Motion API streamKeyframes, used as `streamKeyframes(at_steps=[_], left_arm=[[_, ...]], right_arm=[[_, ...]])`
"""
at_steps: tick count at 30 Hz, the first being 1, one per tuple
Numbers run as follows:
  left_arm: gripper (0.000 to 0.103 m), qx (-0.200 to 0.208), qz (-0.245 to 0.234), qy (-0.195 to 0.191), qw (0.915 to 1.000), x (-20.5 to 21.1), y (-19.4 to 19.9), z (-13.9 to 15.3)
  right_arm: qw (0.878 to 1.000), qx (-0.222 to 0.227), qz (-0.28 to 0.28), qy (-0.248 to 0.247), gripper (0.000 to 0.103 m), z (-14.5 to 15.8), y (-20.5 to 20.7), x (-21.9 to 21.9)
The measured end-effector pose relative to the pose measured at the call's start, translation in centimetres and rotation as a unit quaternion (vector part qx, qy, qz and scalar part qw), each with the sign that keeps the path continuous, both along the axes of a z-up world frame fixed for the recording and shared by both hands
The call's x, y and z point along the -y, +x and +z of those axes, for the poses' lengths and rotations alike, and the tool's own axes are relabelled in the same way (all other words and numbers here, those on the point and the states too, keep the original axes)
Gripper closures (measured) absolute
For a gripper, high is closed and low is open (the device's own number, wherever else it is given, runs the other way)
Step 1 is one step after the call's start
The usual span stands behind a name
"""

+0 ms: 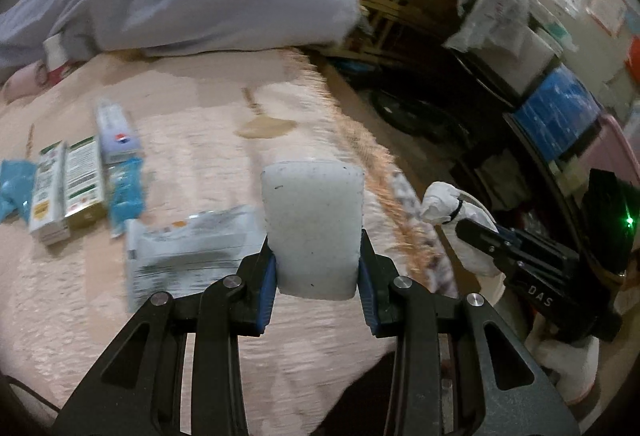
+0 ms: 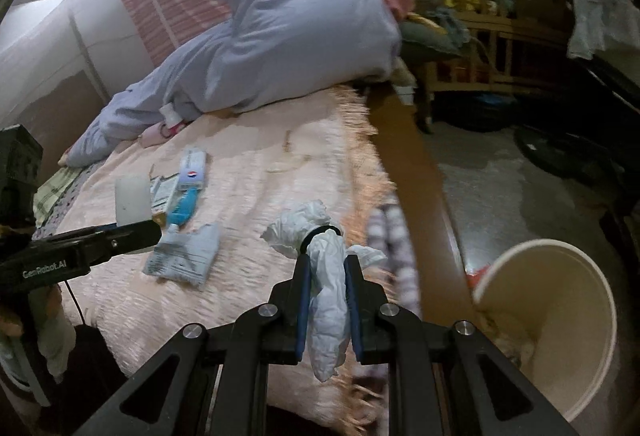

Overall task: Collect trash
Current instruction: 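Carry the sponge block and plush toy with both tools over the bucket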

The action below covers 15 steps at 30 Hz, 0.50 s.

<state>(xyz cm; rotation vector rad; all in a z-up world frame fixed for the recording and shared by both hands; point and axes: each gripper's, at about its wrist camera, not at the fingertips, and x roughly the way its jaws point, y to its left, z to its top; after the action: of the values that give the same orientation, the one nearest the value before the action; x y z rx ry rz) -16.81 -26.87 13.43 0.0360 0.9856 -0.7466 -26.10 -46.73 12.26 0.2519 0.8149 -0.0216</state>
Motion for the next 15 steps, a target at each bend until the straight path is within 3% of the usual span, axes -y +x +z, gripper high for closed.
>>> streamKeyframes(at_steps=[15], left_arm=[[0.07, -0.001, -0.099, 0.011, 0.995, 9.7, -4.5, -1.1]], right_arm=[[0.996, -0.013, -0.093, 0.009, 0.087, -1.4, -6.4, 7.9]])
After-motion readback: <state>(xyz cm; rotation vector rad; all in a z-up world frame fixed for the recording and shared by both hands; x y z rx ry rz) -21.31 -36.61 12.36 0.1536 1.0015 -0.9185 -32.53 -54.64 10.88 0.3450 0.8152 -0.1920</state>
